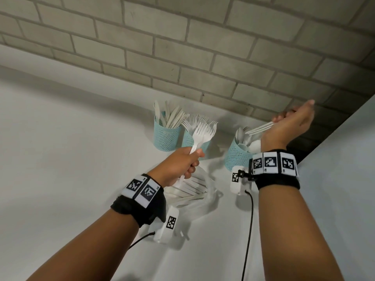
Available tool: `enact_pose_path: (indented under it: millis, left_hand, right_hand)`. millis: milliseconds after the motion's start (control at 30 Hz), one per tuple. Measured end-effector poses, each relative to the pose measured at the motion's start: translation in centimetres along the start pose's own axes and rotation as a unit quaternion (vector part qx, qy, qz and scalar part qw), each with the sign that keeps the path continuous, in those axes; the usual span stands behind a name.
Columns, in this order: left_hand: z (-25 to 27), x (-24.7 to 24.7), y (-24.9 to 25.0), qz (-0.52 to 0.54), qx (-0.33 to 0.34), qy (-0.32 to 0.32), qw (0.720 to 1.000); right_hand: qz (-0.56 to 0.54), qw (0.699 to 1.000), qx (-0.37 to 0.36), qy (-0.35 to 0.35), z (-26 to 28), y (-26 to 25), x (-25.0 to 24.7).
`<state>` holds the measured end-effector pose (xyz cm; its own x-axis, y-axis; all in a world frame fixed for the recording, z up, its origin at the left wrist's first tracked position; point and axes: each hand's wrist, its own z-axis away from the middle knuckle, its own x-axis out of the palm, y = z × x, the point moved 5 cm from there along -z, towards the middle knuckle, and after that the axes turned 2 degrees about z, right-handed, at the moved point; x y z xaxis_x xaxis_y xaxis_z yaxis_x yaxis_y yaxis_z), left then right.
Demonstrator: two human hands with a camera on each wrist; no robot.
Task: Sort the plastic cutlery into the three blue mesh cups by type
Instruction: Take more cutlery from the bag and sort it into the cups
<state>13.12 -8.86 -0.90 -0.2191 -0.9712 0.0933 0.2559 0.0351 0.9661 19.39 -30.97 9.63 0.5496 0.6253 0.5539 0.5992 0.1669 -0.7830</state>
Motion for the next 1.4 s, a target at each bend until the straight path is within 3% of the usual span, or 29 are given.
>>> enact_pose_path:
  millis: [100, 200, 333, 500, 567, 633, 700, 767, 833, 900, 1000, 1100, 1267, 1400]
  left_hand:
    - [-0.1, -0.2, 0.5, 0.009, 0.006, 0.007, 1.0]
    - [-0.1, -0.6, 0.8, 0.015, 0.01, 0.017, 1.0]
    - [0.0, -1.0, 0.7, 0.029, 0.008, 0.028, 0.999]
    - [-0.1, -0.8, 0.5, 0.054, -0.003, 0.022, 0.998]
    - [-0.1, -0.7, 0.4, 0.064, 0.0, 0.017, 0.998]
    - [-0.1, -0.8, 0.4, 0.066, 0.009, 0.014, 0.998]
    - [0.0, -0.8, 0.4, 0.06, 0.016, 0.016, 0.998]
    - [0.0, -0.8, 0.4, 0.057, 0.025, 0.016, 0.998]
    - [0.0, -0.9, 0.6, 0.049, 0.035, 0.019, 0.998]
    - [0.0, -1.0, 0.8, 0.033, 0.047, 0.025, 0.998]
    - [0.0, -1.1, 1.2, 0.009, 0.062, 0.03, 0.998]
    - [0.0, -1.2, 1.3, -0.003, 0.07, 0.037, 0.997]
    - [-0.1, -1.9, 1.2, 0.024, 0.063, 0.049, 0.997]
    - [-0.3, -1.8, 1.1, 0.046, 0.058, 0.007, 0.997]
  right_hand:
    - [0.078, 0.997, -0.023, -0.014, -0.3, 2.0, 0.1]
    - [0.225, 0.971, -0.016, -0.084, 0.0, 4.8, 0.0]
    - [0.42, 0.891, -0.016, -0.173, 0.1, 7.8, -0.3]
    - [0.555, 0.767, -0.062, -0.315, 0.9, 9.6, 0.4]
    - [0.577, 0.741, -0.077, -0.335, 1.4, 9.5, 0.6]
    - [0.558, 0.764, -0.131, -0.297, 1.9, 8.0, 0.9]
    - [0.493, 0.81, -0.194, -0.252, 3.3, 5.5, 1.5]
    - [0.421, 0.843, -0.183, -0.281, 5.1, 3.9, 2.5]
    - [0.413, 0.823, -0.134, -0.366, 7.0, 3.6, 3.8]
    - [0.446, 0.772, -0.063, -0.449, 8.5, 4.5, 4.6]
    - [0.475, 0.72, 0.007, -0.506, 10.2, 5.6, 5.2]
    - [0.446, 0.744, 0.037, -0.496, 11.0, 5.7, 5.5]
    - [0.347, 0.779, 0.148, -0.502, 12.2, 5.9, 5.5]
    - [0.254, 0.814, 0.215, -0.476, 12.9, 5.9, 5.1]
